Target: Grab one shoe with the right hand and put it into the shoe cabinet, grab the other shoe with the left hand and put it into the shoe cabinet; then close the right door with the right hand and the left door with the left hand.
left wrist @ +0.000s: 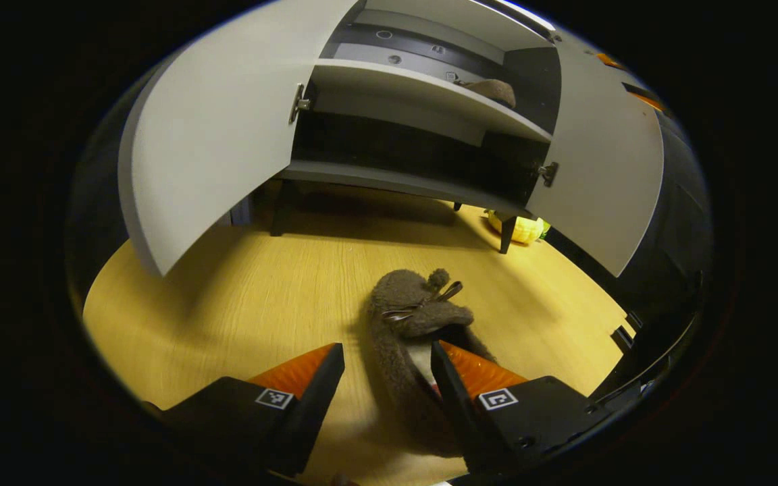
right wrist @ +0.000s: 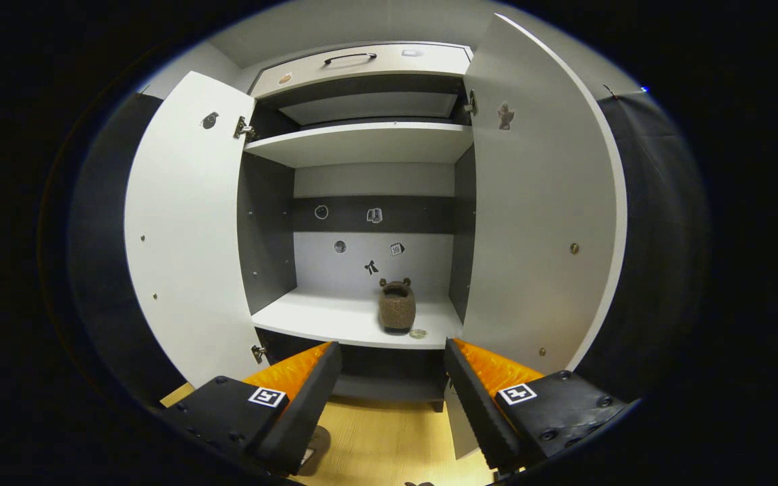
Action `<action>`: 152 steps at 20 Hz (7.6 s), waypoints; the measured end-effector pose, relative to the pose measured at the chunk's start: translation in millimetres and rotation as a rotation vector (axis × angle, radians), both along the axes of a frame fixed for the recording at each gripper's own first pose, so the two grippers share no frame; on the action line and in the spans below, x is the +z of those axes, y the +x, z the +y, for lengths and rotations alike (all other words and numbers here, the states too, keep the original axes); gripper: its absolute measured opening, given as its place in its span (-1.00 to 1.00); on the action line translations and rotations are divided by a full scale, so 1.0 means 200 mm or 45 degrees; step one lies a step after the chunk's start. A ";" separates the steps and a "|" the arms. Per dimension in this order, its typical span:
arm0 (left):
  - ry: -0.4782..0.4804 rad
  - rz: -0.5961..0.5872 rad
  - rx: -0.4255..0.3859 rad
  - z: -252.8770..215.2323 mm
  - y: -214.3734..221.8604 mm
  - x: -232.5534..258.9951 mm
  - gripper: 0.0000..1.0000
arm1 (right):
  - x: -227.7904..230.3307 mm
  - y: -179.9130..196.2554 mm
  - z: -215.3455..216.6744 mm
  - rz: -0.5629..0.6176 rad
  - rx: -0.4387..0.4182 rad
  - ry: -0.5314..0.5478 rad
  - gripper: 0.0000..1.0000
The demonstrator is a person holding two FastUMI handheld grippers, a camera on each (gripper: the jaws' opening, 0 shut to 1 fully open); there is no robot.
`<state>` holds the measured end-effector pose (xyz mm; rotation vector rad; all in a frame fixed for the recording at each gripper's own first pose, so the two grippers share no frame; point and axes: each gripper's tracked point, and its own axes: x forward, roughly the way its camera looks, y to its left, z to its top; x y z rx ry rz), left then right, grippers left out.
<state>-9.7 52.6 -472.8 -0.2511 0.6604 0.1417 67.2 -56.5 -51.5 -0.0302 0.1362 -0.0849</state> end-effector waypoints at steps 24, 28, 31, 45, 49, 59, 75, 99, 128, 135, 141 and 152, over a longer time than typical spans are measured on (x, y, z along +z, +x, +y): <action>0.055 -0.030 0.053 0.04 0.08 0.16 -0.91 | -0.19 -0.05 -0.05 0.144 0.076 0.005 0.96; 0.126 -0.108 0.034 0.03 0.08 0.56 -0.91 | -0.17 -0.05 0.02 0.118 0.143 0.042 0.97; 0.102 -0.182 0.068 0.02 0.16 0.91 -0.91 | -0.16 -0.06 0.05 0.103 0.183 0.065 0.97; 0.294 -0.440 0.058 0.22 1.22 1.83 -0.91 | -0.19 -0.21 0.03 0.105 0.210 0.261 0.97; 0.319 -0.415 0.092 0.38 1.54 1.82 -0.91 | -0.20 -0.21 -0.02 0.126 0.189 0.254 0.97; 0.368 -0.246 0.247 0.79 2.08 1.62 -0.91 | -0.24 -0.15 -0.18 0.188 0.122 0.194 0.97; 0.482 -0.245 0.202 0.82 2.03 1.66 0.92 | -0.23 -0.05 -0.18 0.206 0.190 0.228 0.97; 0.254 -0.725 -0.101 0.01 0.19 2.42 0.94 | 0.21 -0.41 -0.39 -0.083 0.165 -0.038 0.96; 0.285 -0.672 0.190 -0.02 -0.12 2.45 0.94 | 0.25 0.03 -0.63 -0.101 0.450 0.105 0.94; 0.313 -0.649 0.212 0.13 -0.21 2.44 0.94 | 0.22 0.14 -0.41 -0.092 0.478 0.113 0.95; 0.320 -0.633 0.228 0.27 -0.31 2.43 0.94 | 0.17 0.34 -0.10 -0.083 0.518 0.113 0.95; 0.341 -0.626 0.258 0.50 -0.44 2.42 0.94 | 0.14 0.64 0.09 -0.095 0.376 0.081 0.90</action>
